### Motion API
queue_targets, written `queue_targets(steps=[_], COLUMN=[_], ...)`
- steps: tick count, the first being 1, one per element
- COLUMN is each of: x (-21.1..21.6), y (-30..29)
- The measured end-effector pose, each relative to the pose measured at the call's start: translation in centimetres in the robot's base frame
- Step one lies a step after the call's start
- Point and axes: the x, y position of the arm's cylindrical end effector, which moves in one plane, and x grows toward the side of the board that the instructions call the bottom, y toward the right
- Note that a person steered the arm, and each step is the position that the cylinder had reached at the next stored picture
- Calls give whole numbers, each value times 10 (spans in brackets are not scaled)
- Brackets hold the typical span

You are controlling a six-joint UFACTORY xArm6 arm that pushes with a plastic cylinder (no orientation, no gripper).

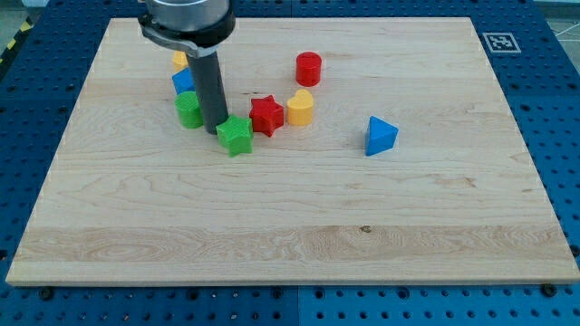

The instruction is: Move the green star towards the center of the board

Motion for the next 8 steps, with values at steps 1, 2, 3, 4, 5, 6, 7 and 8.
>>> queue_targets(steps=[1,2,3,4,5,6,7,8], x=[7,23,36,37,37,37,37,37], y=[4,-2,-12,26,58,60,60,68])
